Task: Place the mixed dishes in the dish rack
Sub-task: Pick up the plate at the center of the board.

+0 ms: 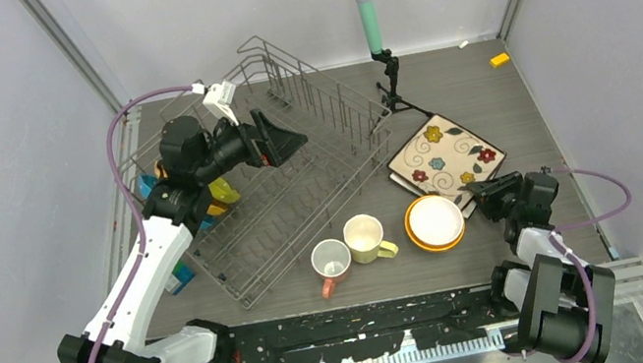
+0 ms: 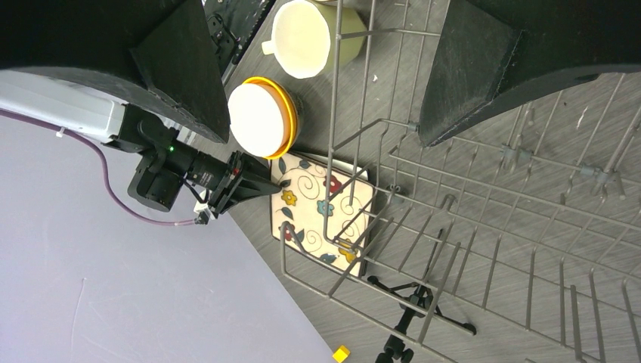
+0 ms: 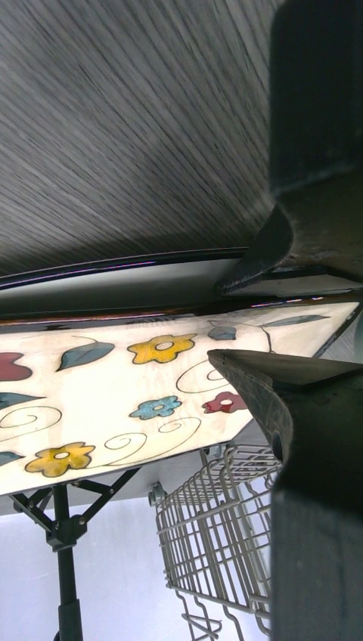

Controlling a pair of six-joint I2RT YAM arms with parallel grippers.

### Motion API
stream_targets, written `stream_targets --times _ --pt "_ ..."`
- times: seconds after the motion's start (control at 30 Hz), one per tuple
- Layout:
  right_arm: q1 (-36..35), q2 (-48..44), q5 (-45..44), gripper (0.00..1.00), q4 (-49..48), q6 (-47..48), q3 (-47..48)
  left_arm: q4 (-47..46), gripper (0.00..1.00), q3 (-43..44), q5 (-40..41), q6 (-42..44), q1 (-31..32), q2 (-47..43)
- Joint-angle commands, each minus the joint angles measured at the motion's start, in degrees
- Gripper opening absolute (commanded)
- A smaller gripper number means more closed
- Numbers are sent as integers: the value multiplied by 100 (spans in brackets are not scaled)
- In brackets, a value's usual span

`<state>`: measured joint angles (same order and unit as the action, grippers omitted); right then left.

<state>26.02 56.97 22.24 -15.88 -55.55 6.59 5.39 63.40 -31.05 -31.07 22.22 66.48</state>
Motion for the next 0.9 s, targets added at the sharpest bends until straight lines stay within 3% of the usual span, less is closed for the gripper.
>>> stream_targets --times 0.0,0.17,0.5,0.6,0.87 --pt "41 14 81 35 -930 -126 -224 -160 98 3 -37 43 2 -131" --pt "52 85 267 32 -1031 -83 -211 -136 98 8 -42 73 2 -137" --pt "61 635 497 27 -2469 -307 -514 -155 98 23 24 -24 2 -149" --pt "61 774 546 23 -2549 -304 -479 -153 98 12 2 -42 2 -144" --pt "61 752 512 22 -2564 -284 -495 -156 98 8 -51 -68 2 -154"
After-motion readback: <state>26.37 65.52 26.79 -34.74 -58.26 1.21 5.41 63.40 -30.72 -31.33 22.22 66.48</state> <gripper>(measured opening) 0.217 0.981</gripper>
